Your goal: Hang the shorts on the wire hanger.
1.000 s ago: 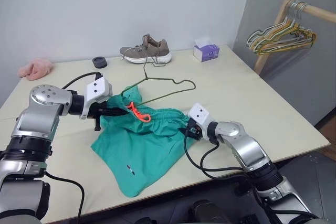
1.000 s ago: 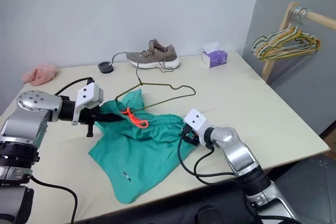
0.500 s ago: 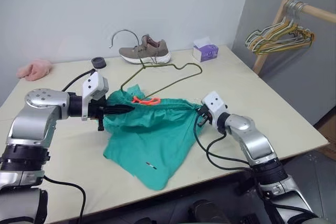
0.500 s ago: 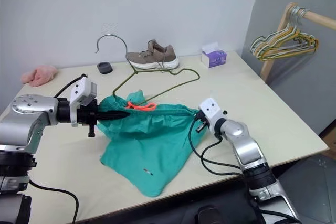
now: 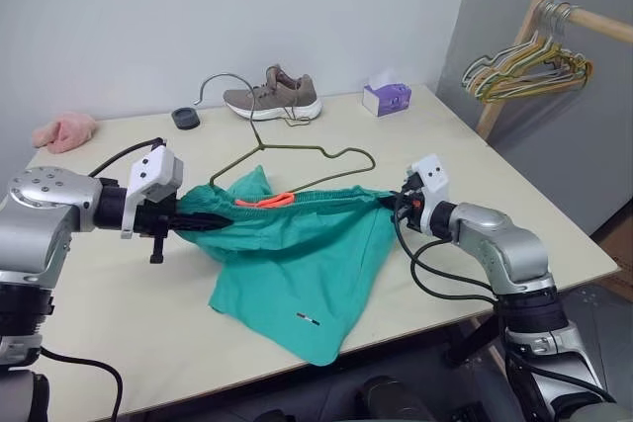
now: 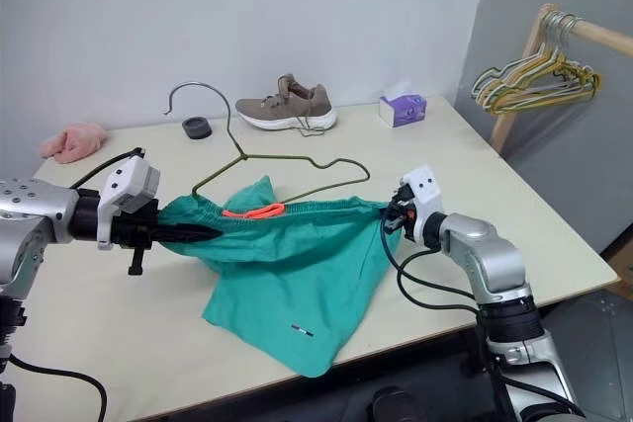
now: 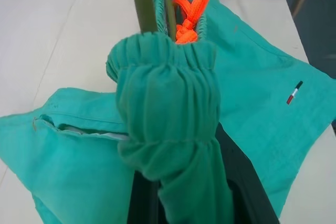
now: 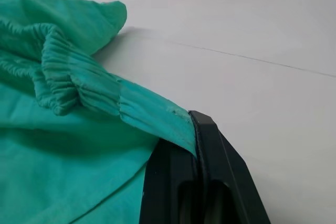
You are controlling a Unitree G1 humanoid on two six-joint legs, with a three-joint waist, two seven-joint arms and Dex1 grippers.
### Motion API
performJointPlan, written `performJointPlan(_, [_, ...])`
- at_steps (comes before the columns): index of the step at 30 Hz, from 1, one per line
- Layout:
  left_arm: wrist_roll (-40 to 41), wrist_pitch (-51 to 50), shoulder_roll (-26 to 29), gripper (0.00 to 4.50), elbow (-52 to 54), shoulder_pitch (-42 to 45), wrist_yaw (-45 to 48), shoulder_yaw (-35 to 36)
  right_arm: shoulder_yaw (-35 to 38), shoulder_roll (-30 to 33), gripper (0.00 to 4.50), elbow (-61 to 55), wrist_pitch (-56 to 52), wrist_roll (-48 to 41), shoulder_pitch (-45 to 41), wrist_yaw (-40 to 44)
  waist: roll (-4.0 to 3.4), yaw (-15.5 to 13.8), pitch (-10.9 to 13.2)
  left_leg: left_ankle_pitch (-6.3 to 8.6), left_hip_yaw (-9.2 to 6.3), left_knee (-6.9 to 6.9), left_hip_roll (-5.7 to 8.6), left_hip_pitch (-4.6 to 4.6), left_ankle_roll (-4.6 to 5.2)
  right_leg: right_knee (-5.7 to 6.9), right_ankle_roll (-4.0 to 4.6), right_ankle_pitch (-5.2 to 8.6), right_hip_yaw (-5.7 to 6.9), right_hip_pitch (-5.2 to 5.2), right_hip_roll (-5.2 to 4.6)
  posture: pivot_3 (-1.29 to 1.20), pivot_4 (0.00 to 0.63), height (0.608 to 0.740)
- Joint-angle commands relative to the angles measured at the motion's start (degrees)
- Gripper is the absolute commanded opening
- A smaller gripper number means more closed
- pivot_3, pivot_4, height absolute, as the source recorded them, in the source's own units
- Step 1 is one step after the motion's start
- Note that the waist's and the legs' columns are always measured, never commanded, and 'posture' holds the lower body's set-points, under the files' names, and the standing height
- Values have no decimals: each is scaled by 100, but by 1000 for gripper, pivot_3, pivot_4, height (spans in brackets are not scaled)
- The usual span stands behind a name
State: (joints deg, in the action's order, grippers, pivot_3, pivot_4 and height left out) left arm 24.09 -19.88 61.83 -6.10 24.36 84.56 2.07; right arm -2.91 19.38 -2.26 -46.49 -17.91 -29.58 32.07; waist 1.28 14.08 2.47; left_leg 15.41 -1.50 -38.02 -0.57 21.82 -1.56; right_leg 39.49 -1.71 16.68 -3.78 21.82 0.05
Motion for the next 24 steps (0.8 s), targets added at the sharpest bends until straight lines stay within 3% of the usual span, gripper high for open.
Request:
performJointPlan(1, [-214, 203, 472, 2, -208, -94, 236, 223, 907, 351, 0, 217, -233, 40, -91, -597, -1, 1, 0, 0, 0, 1, -1, 0, 0, 0, 0, 0, 0, 0, 0, -187, 0, 740])
performJointPlan(10, [-551, 611, 514, 0, -674, 123, 125, 24, 913, 478, 0, -33, -420, -160, -88, -645, -2, -7, 1, 0, 2, 2, -1, 0, 0, 0, -18, 11, -1, 1, 0, -192, 0, 740])
performJointPlan(18, [73, -218, 45, 0, -819, 636, -352, 257, 804, 464, 0, -301, -503, -261, 34, -636, -2, -13, 1, 0, 3, 1, 1, 3, 0, -1, -21, 12, -2, 3, 0, -196, 0, 740])
performJointPlan(24, [171, -307, 98, 0, -470, 233, -247, 220, 748, 466, 0, -421, -549, -315, 107, -664, -3, 20, 2, 0, 4, 5, -3, 3, 0, 0, -20, 12, -6, 7, 1, -200, 0, 740])
